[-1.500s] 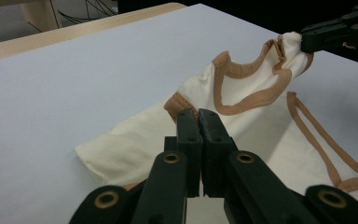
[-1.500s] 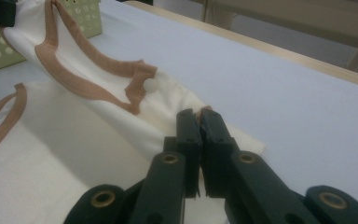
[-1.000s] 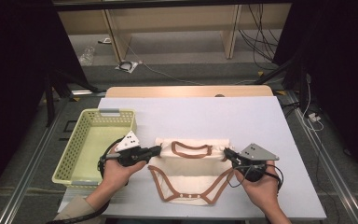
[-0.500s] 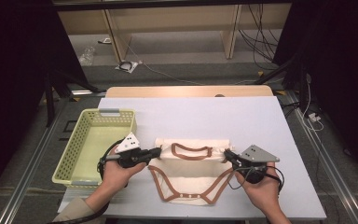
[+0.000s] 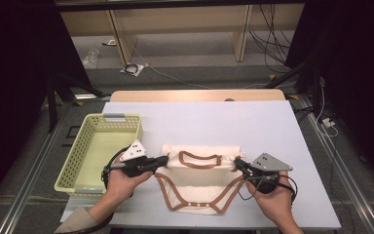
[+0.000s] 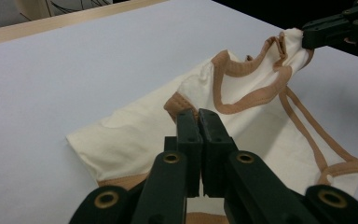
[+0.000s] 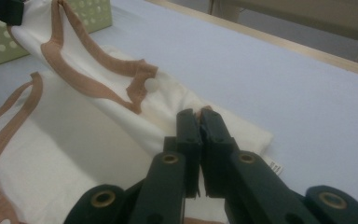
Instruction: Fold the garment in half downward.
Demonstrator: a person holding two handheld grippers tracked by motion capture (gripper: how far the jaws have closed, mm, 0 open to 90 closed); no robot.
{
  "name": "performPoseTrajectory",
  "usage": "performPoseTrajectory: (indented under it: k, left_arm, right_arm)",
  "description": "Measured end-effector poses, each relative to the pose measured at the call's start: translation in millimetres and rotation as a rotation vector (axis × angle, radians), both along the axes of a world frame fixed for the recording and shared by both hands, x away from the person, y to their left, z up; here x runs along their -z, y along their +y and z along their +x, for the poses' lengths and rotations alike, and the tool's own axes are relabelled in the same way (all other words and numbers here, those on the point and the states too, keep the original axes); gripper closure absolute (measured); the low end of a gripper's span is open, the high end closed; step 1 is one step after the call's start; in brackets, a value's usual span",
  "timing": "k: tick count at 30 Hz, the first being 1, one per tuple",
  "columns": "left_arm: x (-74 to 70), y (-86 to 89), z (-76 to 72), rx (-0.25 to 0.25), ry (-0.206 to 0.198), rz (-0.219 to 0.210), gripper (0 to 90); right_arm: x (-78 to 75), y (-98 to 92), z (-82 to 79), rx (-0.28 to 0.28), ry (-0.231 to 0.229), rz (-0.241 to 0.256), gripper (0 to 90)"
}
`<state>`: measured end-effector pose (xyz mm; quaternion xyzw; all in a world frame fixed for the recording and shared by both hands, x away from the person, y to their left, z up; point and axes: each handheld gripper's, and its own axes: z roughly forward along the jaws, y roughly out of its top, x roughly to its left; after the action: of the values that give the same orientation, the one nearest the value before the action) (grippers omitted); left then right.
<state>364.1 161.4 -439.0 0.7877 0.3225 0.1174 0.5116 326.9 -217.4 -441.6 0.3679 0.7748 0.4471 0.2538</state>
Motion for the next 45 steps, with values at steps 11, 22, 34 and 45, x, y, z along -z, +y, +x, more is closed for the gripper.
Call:
performPoseTrajectory:
  k: [11, 22, 34, 45]
  left_arm:
    - [0.8, 0.6, -2.7, 0.003, 0.005, 0.002, 87.6]
    - [1.0, 0.9, -5.8, 0.009, 0.006, 0.003, 87.5]
    - [1.9, 1.5, -9.3, 0.016, 0.009, 0.009, 87.5]
    - [2.5, 2.1, -11.9, 0.019, 0.011, 0.012, 87.5]
  right_arm:
    - [0.0, 0.0, -3.5, -0.003, 0.007, -0.003, 87.6]
    - [0.5, 0.1, -6.2, -0.007, 0.003, 0.003, 87.6]
    - [1.6, 0.0, -8.8, -0.015, 0.005, -0.002, 87.6]
    - [2.3, 0.0, -10.9, -0.024, 0.014, -0.009, 87.6]
